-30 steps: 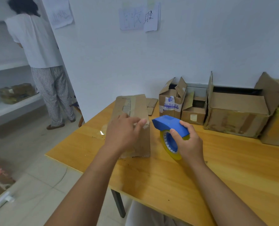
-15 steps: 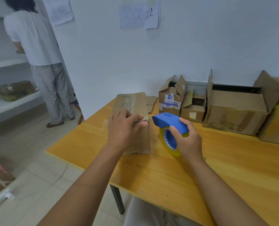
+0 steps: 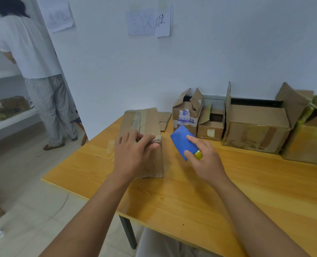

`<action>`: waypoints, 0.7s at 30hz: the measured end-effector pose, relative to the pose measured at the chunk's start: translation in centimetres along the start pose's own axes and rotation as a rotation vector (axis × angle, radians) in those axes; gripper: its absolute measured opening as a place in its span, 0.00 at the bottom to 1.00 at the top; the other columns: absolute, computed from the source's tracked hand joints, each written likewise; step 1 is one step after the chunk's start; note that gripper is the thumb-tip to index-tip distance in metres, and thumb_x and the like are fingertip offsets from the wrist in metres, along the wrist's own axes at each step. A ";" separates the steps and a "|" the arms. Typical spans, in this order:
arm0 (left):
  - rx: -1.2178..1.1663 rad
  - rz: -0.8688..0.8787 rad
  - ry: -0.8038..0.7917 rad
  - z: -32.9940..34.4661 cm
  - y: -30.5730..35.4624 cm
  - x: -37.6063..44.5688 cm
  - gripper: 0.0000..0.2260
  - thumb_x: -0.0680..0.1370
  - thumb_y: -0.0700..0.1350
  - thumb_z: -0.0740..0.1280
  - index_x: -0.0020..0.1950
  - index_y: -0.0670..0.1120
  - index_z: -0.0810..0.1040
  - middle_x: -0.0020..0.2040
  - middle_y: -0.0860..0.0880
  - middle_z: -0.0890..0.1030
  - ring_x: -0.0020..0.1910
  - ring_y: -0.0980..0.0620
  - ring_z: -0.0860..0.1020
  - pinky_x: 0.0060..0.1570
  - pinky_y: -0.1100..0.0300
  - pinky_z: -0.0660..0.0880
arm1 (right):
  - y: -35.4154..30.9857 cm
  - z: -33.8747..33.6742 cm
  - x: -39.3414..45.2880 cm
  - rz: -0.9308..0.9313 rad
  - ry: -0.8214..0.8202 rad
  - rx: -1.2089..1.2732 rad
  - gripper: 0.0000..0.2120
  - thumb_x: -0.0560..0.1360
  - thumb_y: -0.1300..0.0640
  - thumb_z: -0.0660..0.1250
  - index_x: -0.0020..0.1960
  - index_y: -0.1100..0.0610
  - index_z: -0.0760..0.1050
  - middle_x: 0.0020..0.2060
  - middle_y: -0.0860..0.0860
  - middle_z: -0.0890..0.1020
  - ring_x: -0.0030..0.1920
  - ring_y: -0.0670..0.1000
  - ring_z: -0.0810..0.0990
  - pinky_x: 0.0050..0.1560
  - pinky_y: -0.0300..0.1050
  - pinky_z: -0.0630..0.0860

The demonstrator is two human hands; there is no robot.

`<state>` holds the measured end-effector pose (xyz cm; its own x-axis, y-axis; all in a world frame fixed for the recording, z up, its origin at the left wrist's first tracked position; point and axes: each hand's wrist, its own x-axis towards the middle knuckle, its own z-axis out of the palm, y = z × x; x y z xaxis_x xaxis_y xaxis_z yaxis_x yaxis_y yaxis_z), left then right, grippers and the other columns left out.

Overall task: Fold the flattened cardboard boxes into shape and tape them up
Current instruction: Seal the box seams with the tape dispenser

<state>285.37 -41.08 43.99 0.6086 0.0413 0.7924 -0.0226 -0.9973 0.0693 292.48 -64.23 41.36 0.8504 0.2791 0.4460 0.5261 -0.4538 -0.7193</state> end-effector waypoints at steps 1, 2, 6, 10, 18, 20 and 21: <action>-0.001 0.004 -0.011 0.0 0.0 0.0 0.19 0.80 0.64 0.57 0.55 0.54 0.81 0.46 0.49 0.75 0.47 0.48 0.72 0.47 0.54 0.62 | -0.1 0.0 0.0 -0.035 -0.056 -0.127 0.25 0.79 0.50 0.67 0.75 0.42 0.67 0.54 0.47 0.73 0.48 0.49 0.75 0.41 0.44 0.73; 0.002 0.001 -0.021 0.0 0.1 0.0 0.19 0.80 0.64 0.58 0.56 0.54 0.81 0.46 0.49 0.75 0.47 0.48 0.72 0.47 0.54 0.62 | -0.2 0.0 0.0 -0.055 -0.118 -0.260 0.28 0.79 0.48 0.66 0.77 0.40 0.62 0.55 0.47 0.73 0.49 0.50 0.74 0.41 0.44 0.72; 0.026 -0.042 -0.011 -0.2 0.8 -0.2 0.20 0.78 0.64 0.60 0.55 0.50 0.80 0.45 0.49 0.78 0.46 0.48 0.75 0.47 0.55 0.62 | -0.3 1.3 -0.9 -0.079 -0.274 -0.659 0.39 0.80 0.45 0.64 0.81 0.44 0.43 0.59 0.47 0.74 0.54 0.50 0.73 0.58 0.49 0.71; -0.012 -0.071 -0.011 -0.5 1.0 0.0 0.18 0.78 0.62 0.65 0.49 0.48 0.80 0.44 0.50 0.78 0.45 0.48 0.75 0.47 0.58 0.59 | 0.3 2.8 -1.7 -0.054 -0.297 -0.727 0.39 0.80 0.44 0.65 0.81 0.49 0.46 0.63 0.48 0.73 0.58 0.50 0.72 0.61 0.48 0.69; -0.079 -0.069 -0.064 -1.4 0.0 -0.1 0.11 0.76 0.55 0.71 0.50 0.47 0.82 0.45 0.50 0.81 0.44 0.46 0.78 0.44 0.53 0.70 | -5.6 2.0 1.1 -0.286 0.043 -0.233 0.23 0.81 0.41 0.59 0.70 0.54 0.72 0.58 0.50 0.74 0.58 0.46 0.71 0.56 0.38 0.70; -0.110 -0.089 -0.066 -1.7 0.2 0.0 0.12 0.76 0.55 0.70 0.49 0.46 0.82 0.44 0.50 0.82 0.43 0.47 0.79 0.43 0.53 0.70 | -7.4 2.6 1.8 -0.368 -0.005 -0.113 0.24 0.82 0.41 0.56 0.73 0.53 0.70 0.65 0.48 0.74 0.65 0.42 0.68 0.62 0.31 0.65; -0.132 -0.094 -0.072 -2.0 0.2 0.1 0.12 0.77 0.55 0.69 0.49 0.47 0.82 0.44 0.50 0.82 0.43 0.47 0.78 0.44 0.55 0.69 | -7.8 3.0 2.0 -0.378 -0.075 -0.125 0.24 0.83 0.42 0.55 0.74 0.52 0.69 0.69 0.48 0.72 0.69 0.43 0.67 0.65 0.33 0.64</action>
<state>283.88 -41.12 45.26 0.6683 0.1246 0.7334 -0.0640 -0.9726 0.2236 290.07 -57.60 46.29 0.5975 0.5046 0.6232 0.8013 -0.4056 -0.4398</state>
